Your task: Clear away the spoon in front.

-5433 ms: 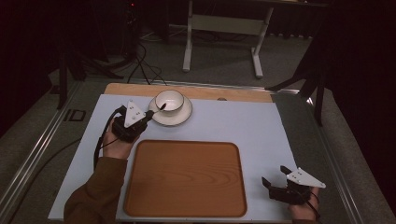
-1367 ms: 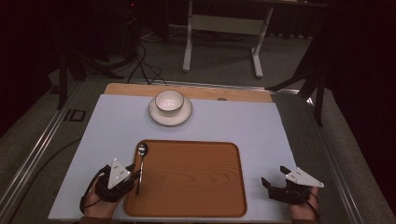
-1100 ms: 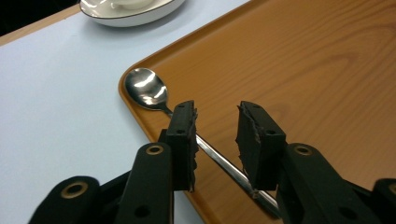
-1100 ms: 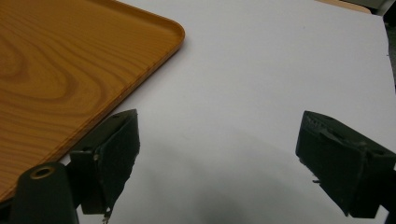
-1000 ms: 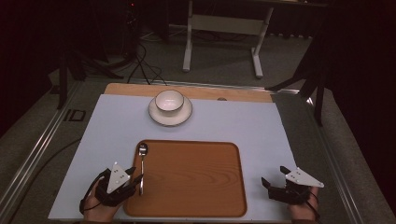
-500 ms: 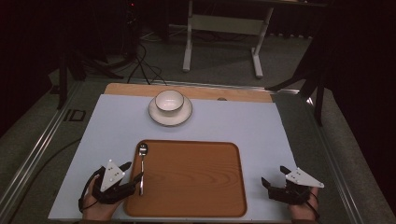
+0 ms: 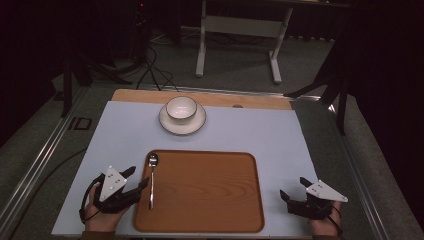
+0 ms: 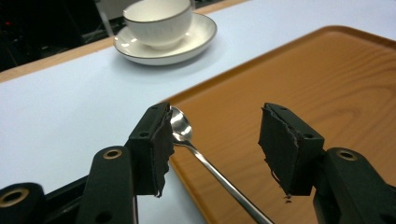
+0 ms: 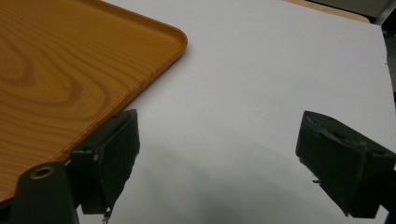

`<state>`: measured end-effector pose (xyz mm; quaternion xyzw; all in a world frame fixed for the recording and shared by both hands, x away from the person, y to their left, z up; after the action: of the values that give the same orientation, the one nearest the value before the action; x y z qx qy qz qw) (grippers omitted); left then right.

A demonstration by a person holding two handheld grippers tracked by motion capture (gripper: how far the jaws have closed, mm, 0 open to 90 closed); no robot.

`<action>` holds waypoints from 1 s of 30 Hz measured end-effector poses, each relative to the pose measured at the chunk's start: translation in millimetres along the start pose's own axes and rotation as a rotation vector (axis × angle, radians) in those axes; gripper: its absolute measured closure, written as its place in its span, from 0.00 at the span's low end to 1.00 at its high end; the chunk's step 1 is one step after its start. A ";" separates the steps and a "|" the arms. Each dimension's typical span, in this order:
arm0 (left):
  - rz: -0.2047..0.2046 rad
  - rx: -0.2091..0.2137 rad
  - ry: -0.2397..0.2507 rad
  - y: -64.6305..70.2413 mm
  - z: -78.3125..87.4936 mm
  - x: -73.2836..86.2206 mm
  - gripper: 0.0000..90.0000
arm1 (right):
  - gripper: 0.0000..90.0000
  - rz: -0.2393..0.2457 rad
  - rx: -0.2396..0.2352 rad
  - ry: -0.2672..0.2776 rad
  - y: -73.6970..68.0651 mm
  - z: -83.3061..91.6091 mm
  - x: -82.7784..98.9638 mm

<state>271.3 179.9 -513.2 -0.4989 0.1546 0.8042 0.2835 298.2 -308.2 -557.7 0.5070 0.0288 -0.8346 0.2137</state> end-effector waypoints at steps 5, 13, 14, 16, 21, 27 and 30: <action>0.008 -0.033 0.014 -12.9 2.4 -3.0 0.49 | 0.15 -0.003 0.002 0.002 0.4 0.0 -0.2; 0.048 -0.075 0.032 -36.8 1.7 -0.7 0.49 | 0.15 -0.007 0.005 0.000 1.4 -0.1 0.3; 0.051 -0.082 0.033 -39.9 1.5 0.3 0.49 | 0.15 -0.008 0.005 0.000 1.8 -0.2 0.5; 0.058 -0.091 0.031 -45.1 1.1 2.5 0.49 | 0.15 -0.011 0.006 0.003 2.7 -0.4 0.7; 0.070 -0.112 0.034 -54.1 0.9 6.1 0.49 | 0.15 -0.016 0.008 0.003 4.5 -0.6 1.4; 0.066 -0.132 0.036 -62.7 -1.3 8.5 0.49 | 0.15 -0.020 0.007 -0.005 5.8 -2.6 3.4; 0.067 -0.141 0.029 -68.9 -4.9 13.2 0.49 | 0.15 -0.016 0.008 -0.009 6.3 -4.0 4.6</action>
<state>312.3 235.8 -524.8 -0.5238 0.1184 0.8148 0.2184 302.2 -314.4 -562.5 0.5038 0.0286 -0.8386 0.2051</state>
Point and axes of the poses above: each handheld gripper's, and its own axes: z roughly backward along the jaws, x roughly out of its underside, y roughly to its right, the point moved 8 cm from there along -z, roughly forward along the jaws, and after that the axes turned 9 degrees about x, right-handed, at the moved point
